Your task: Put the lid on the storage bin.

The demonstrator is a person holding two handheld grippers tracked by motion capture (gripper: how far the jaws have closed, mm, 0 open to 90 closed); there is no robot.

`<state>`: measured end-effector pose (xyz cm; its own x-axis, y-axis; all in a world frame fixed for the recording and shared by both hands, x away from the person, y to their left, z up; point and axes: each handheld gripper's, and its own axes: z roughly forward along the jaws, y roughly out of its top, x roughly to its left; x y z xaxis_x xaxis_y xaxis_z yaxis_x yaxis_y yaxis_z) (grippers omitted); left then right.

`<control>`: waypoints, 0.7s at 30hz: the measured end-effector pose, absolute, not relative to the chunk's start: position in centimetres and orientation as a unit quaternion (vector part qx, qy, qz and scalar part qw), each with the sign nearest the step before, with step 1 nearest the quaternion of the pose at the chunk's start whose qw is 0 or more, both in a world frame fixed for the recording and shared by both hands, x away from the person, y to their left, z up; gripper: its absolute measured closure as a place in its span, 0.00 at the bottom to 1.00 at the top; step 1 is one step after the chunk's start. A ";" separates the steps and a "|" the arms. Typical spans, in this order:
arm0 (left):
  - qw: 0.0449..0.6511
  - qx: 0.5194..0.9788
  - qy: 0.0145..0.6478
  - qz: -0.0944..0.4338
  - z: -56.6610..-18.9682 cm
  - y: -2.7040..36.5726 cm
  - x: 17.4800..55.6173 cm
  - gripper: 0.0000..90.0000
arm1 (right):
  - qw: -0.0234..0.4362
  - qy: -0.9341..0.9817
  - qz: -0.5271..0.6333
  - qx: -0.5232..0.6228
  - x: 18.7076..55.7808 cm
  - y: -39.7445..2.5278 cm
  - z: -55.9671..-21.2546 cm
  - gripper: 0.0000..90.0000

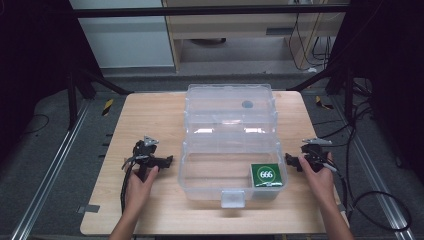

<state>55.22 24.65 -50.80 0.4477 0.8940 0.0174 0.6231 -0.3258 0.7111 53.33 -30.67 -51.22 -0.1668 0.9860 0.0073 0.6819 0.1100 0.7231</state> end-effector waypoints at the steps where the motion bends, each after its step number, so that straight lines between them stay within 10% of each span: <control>1: 0.323 0.787 0.482 0.209 -50.8 24.7 55.2 0.00 | 0.251 0.703 0.303 0.592 53.4 -30.7 -51.2 0.00; 21: 0.313 0.825 0.420 0.214 -44.7 24.6 51.9 0.06 | 0.290 0.805 0.253 0.452 48.8 -30.7 -43.7 0.10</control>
<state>51.94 24.57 -44.66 0.5564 0.8260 0.0899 0.5584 -0.4518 0.6957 48.78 -30.72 -43.70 -0.4235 0.8740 -0.2383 0.5801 0.4637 0.6697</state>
